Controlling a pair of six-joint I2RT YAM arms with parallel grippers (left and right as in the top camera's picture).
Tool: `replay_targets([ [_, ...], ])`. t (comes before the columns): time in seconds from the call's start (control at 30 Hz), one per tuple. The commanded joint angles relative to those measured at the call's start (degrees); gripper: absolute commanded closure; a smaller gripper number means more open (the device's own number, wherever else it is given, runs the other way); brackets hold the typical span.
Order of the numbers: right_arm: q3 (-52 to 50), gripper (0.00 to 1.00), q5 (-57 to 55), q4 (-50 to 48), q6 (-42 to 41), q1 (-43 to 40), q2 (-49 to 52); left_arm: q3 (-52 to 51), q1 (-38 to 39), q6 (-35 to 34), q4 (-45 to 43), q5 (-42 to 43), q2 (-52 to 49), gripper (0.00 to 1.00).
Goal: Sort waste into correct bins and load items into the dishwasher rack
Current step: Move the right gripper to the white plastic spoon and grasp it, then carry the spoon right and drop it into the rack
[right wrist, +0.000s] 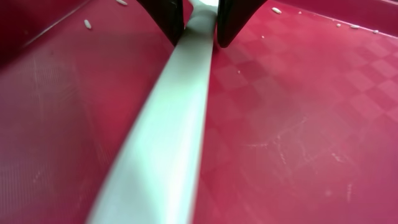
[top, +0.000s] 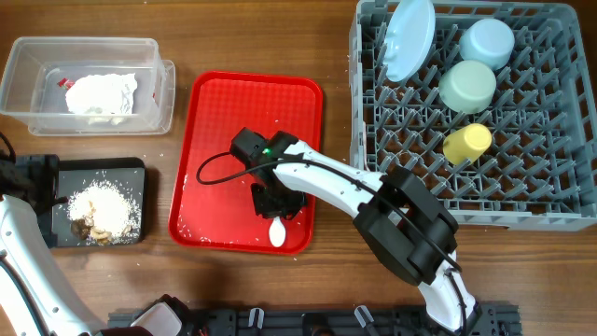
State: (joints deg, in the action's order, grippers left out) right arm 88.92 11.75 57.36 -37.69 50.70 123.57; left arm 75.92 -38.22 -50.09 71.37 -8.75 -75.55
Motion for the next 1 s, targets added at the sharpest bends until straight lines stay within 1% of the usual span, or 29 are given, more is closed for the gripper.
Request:
replay_targets([
  [0.0, 1.3, 0.83, -0.2, 0.8, 0.0, -1.6, 2.1, -0.2, -0.3, -0.1, 0.0, -0.8, -0.2, 0.0],
  [0.1, 1.8, 0.87, 0.9, 1.9, 0.1, -2.9, 2.0, -0.2, -0.3, -0.1, 0.0, -0.8, -0.2, 0.0],
  [0.2, 3.4, 0.86, 0.8, 4.1, 0.9, -4.2, 1.6, -0.2, -0.3, -0.1, 0.0, -0.8, -0.2, 0.0],
  [0.27, 5.0, 0.87, 0.8, 5.6, 2.1, -5.1, 1.3, -0.2, -0.3, -0.1, 0.0, -0.8, -0.2, 0.0],
  [0.3, 6.2, 0.89, 0.8, 6.3, 3.3, -5.8, 0.9, -0.2, -0.3, -0.1, 0.0, -0.8, -0.2, 0.0],
  [0.53, 12.7, 0.91, 0.8, 9.7, 7.7, -10.6, -3.9, -0.2, -0.3, -0.1, 0.0, -0.8, -0.2, 0.0],
  [0.67, 16.7, 0.9, -0.1, 13.5, 10.4, -17.0, -9.6, -0.2, -0.3, -0.1, 0.0, -0.8, -0.2, 0.0],
  [0.77, 16.9, 0.9, -1.2, 14.6, 12.4, -24.5, -15.5, -0.2, -0.3, -0.1, 0.0, -0.8, -0.2, 0.0],
  [0.83, 16.9, 0.9, -1.2, 16.8, 15.5, -29.9, -18.6, -0.2, -0.3, -0.1, 0.0, -0.8, -0.2, 0.0],
  [0.97, 16.5, 0.89, -1.7, 20.9, 19.4, -35.9, -19.5, -0.2, -0.3, -0.1, 0.0, -0.8, -0.2, 0.0],
])
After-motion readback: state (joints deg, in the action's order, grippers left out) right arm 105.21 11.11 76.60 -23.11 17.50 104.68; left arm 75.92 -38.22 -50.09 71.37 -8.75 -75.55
